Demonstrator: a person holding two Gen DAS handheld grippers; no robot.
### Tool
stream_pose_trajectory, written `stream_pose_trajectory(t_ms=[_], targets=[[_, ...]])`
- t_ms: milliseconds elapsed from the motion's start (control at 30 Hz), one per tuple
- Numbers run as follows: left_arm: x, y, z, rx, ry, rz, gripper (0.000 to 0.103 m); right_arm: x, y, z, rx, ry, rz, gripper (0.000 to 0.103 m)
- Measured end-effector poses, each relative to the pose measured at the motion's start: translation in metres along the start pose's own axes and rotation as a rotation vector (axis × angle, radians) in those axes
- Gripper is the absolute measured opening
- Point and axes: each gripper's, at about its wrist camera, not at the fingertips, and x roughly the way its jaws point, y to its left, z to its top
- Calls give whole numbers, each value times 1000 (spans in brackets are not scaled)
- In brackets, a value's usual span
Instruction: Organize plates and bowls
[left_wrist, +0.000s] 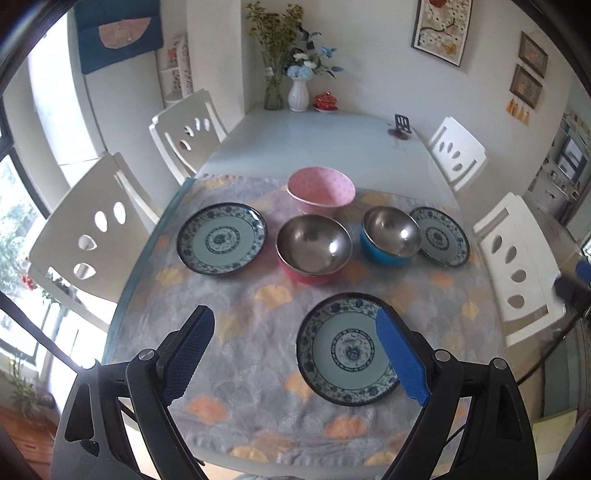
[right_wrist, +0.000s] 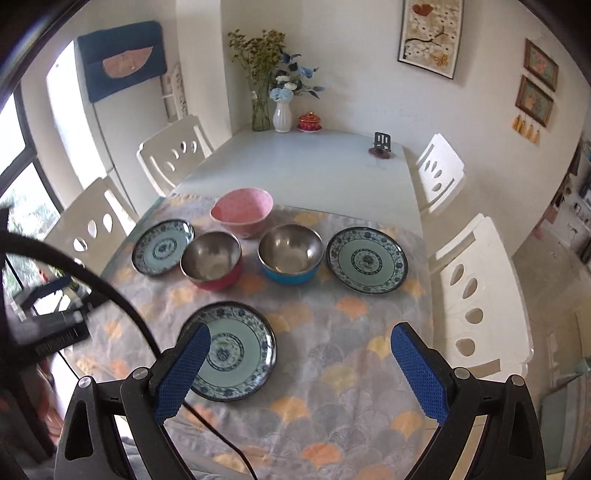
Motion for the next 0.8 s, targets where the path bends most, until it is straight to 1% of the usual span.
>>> stream_pose_trajectory(t_ms=[67,133,167,200,267,300,367,400,467,533,567,600,667,800], targets=[[-4,-2,5,35,10,8,89,-21,-1,9,35,-91,43,98],[-17,-4,16,90,-22,37,89,-41,0,21,31,-143,104,98],[-25,-5,24,111,-43,49,89,-47,1,25,18,-151,110,98],[-32,-3,32,121,-64,51,89,-54,3,31,-1,-163,98,98],[-46,-2,45,135,-118,58,89,-67,8,43,-26,-198,44,98],[-54,-2,50,141,-153,64,89,-70,8,45,-22,-204,37,99],[-64,-2,55,136,-190,60,90,-72,6,47,20,-216,52,99],[-65,-1,56,125,-191,48,90,-72,4,45,36,-216,65,100],[-60,1,52,103,-160,27,91,-61,5,37,72,-180,96,102],[-49,0,46,104,-94,23,91,-50,5,28,62,-125,88,102],[-41,1,41,111,-52,14,91,-43,10,24,35,-85,66,102],[-37,1,38,112,-30,10,91,-38,11,23,20,-69,53,102],[-29,4,31,108,0,15,91,-33,16,18,-11,-46,31,102],[-21,12,24,73,24,31,91,-30,14,19,7,-47,51,102]])
